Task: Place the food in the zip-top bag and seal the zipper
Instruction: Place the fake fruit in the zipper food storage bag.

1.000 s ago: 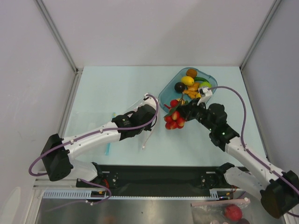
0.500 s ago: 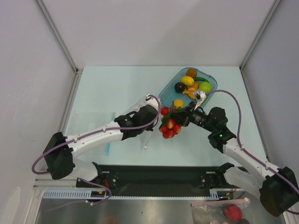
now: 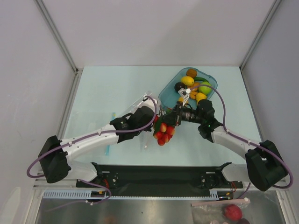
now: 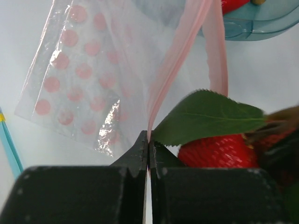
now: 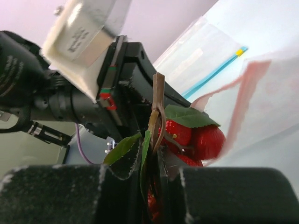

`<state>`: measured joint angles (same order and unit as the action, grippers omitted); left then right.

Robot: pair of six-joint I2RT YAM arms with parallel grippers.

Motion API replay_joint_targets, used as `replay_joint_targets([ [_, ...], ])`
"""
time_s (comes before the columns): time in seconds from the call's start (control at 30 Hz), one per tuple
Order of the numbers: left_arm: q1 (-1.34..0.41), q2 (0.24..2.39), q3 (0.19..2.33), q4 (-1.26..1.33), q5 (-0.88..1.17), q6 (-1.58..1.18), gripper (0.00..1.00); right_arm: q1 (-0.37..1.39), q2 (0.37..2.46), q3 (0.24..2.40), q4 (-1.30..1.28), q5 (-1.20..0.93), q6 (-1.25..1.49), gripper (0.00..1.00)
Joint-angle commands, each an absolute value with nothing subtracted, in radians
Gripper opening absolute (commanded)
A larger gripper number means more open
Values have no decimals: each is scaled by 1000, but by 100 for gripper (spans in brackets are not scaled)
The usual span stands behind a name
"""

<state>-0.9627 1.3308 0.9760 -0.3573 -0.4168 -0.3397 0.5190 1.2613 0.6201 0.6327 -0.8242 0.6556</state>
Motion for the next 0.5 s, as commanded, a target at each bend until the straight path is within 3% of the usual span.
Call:
replay_joint_targets([
  [0.0,-965,1298,971,-301,-419,-310,0,534,1313,713,585,-855,672,0],
  [0.17,-969,1290,960,-276,-390,-291,0,535,1358,772,363,-717,611,0],
  [0.47,-979,1275,945,-247,-406,-298,0,551,1443,850,197,-638,558,0],
])
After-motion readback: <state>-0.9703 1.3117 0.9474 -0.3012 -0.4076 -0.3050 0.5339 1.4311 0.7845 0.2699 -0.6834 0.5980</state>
